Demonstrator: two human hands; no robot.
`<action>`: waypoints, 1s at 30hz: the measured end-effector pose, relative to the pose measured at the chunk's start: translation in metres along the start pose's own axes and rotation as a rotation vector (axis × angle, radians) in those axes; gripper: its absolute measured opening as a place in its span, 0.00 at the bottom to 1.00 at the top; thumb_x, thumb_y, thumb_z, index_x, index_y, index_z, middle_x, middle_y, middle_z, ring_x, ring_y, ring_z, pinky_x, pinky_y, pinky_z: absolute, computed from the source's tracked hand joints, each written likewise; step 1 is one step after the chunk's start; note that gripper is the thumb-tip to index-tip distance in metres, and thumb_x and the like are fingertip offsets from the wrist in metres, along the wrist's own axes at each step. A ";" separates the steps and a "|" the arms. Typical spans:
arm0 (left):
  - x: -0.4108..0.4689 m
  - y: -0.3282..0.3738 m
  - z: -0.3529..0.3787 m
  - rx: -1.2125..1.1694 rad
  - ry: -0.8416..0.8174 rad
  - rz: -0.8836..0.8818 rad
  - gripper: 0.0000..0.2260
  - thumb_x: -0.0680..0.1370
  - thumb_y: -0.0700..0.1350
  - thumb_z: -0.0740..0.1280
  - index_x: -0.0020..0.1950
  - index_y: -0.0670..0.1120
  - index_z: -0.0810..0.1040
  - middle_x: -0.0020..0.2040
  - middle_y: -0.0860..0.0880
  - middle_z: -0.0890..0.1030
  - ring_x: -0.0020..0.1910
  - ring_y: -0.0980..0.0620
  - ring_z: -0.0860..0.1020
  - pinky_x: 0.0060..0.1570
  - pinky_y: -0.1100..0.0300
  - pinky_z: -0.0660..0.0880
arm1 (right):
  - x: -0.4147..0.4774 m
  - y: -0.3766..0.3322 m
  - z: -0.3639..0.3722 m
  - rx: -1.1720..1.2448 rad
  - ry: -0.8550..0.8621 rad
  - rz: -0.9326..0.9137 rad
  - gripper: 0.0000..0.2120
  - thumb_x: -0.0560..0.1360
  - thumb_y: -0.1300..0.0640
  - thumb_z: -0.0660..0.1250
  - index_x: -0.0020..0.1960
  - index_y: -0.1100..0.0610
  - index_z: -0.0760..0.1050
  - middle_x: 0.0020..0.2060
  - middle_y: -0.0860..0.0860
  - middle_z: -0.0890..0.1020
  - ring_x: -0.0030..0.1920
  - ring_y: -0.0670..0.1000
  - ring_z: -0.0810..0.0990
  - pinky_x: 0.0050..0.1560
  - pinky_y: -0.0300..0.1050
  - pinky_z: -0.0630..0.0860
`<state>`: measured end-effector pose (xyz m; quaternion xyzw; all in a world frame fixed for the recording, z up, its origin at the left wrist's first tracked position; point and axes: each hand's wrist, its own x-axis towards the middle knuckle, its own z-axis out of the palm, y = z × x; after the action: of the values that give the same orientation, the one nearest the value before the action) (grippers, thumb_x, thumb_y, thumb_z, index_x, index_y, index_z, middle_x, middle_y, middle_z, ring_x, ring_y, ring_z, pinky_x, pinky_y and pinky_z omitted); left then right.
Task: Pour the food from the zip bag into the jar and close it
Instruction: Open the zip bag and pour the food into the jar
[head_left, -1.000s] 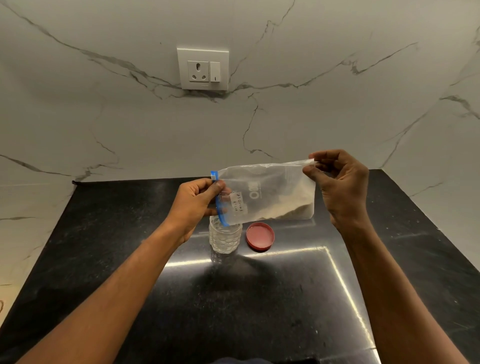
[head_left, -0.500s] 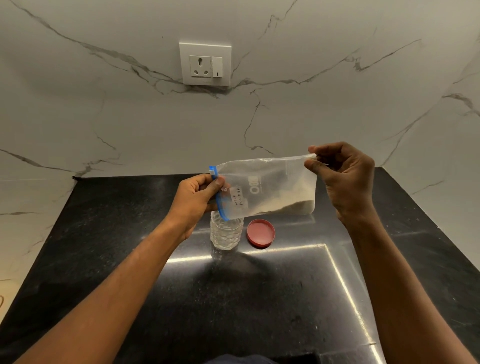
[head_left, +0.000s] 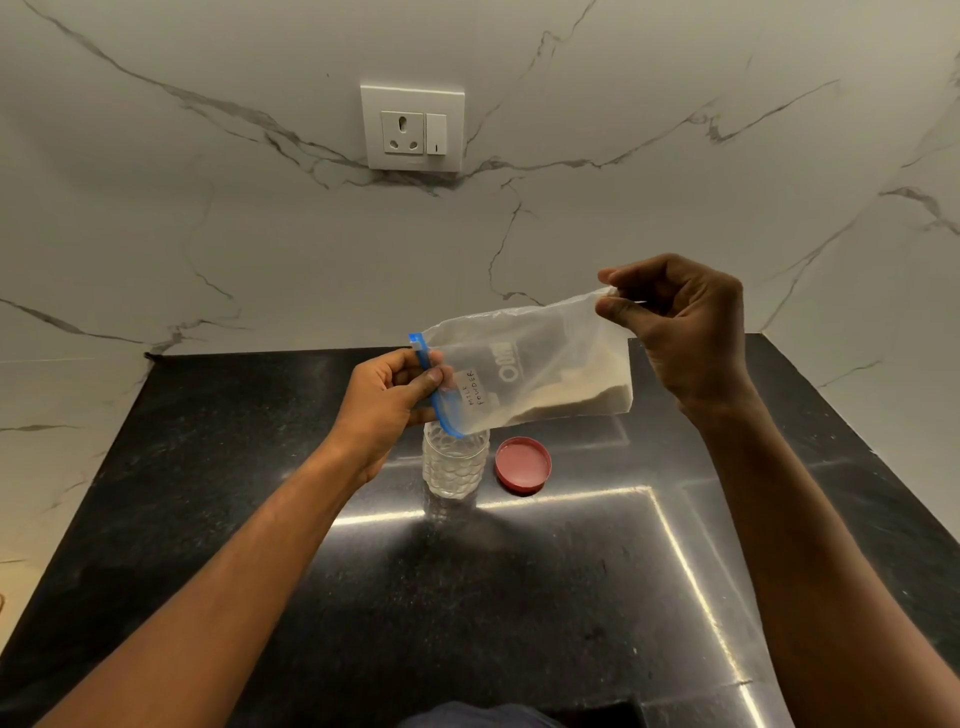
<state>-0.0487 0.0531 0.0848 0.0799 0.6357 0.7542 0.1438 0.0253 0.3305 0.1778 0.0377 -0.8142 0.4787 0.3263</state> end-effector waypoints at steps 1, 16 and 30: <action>0.000 0.000 -0.001 -0.004 0.003 -0.002 0.08 0.82 0.37 0.69 0.58 0.47 0.83 0.52 0.49 0.89 0.54 0.52 0.88 0.45 0.57 0.86 | 0.000 -0.001 0.000 -0.001 0.001 0.002 0.11 0.74 0.64 0.78 0.54 0.59 0.83 0.51 0.51 0.87 0.51 0.48 0.88 0.52 0.41 0.84; 0.005 -0.007 -0.008 0.019 0.022 -0.040 0.13 0.80 0.37 0.71 0.64 0.45 0.82 0.58 0.47 0.87 0.57 0.49 0.87 0.48 0.55 0.86 | -0.004 -0.018 0.016 -0.125 -0.006 0.010 0.13 0.74 0.63 0.79 0.58 0.61 0.85 0.49 0.52 0.88 0.49 0.47 0.88 0.53 0.44 0.85; 0.009 -0.010 -0.014 0.029 -0.010 -0.066 0.13 0.81 0.37 0.71 0.65 0.43 0.82 0.59 0.46 0.87 0.57 0.49 0.87 0.47 0.57 0.86 | -0.008 -0.035 0.024 -0.234 0.027 -0.027 0.14 0.74 0.63 0.78 0.59 0.62 0.85 0.52 0.53 0.88 0.50 0.47 0.88 0.54 0.41 0.85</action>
<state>-0.0605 0.0446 0.0719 0.0649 0.6483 0.7392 0.1705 0.0325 0.2907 0.1918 0.0036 -0.8594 0.3765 0.3459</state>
